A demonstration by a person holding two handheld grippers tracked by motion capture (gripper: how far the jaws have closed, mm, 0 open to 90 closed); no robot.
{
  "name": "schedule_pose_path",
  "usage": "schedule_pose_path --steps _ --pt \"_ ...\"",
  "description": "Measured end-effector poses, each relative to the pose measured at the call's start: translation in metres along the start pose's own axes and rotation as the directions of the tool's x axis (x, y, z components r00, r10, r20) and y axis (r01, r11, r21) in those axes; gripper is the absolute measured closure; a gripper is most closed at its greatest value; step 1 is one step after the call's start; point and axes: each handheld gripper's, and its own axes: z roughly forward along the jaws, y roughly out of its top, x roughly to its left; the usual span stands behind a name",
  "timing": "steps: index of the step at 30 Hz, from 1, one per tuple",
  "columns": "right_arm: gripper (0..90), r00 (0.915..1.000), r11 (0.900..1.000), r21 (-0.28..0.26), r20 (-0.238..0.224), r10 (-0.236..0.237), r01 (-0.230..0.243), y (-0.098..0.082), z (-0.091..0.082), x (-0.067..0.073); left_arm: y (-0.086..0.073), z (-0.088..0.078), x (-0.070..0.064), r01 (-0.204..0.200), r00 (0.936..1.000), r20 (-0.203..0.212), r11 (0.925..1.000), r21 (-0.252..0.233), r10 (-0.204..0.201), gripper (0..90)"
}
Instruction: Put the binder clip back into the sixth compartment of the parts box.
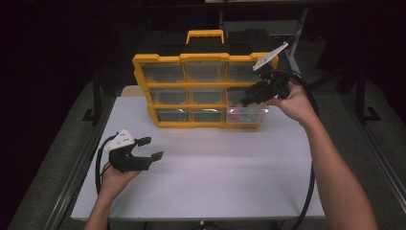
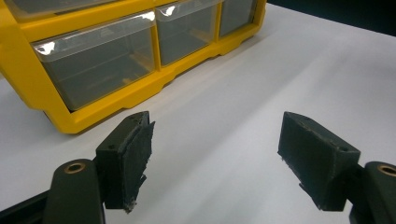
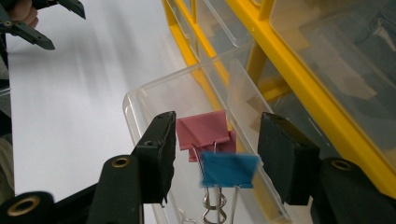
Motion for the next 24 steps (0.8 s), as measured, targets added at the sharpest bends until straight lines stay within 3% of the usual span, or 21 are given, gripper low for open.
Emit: schedule_pose_path --steps 10,15,17,24 --pt "49.6 0.9996 1.000 -0.020 -0.015 -0.022 0.021 0.001 -0.003 0.005 0.000 -0.001 0.001 -0.006 1.0000 0.000 0.9999 0.009 0.006 25.5" --pt "59.9 0.9992 0.999 -0.047 -0.034 -0.022 0.021 0.002 -0.009 0.009 0.000 -0.002 0.002 0.002 1.0000 -0.001 1.0000 0.001 -0.002 25.3" --pt "62.3 0.9982 0.998 -0.044 -0.035 -0.048 0.047 0.001 -0.010 0.009 0.000 -0.002 0.001 0.002 1.0000 -0.002 1.0000 0.000 -0.002 24.9" --pt "71.6 0.9958 0.998 -0.043 -0.076 -0.050 0.047 0.000 -0.012 0.017 0.000 -0.002 0.002 0.004 1.0000 -0.004 1.0000 -0.002 -0.004 23.8"
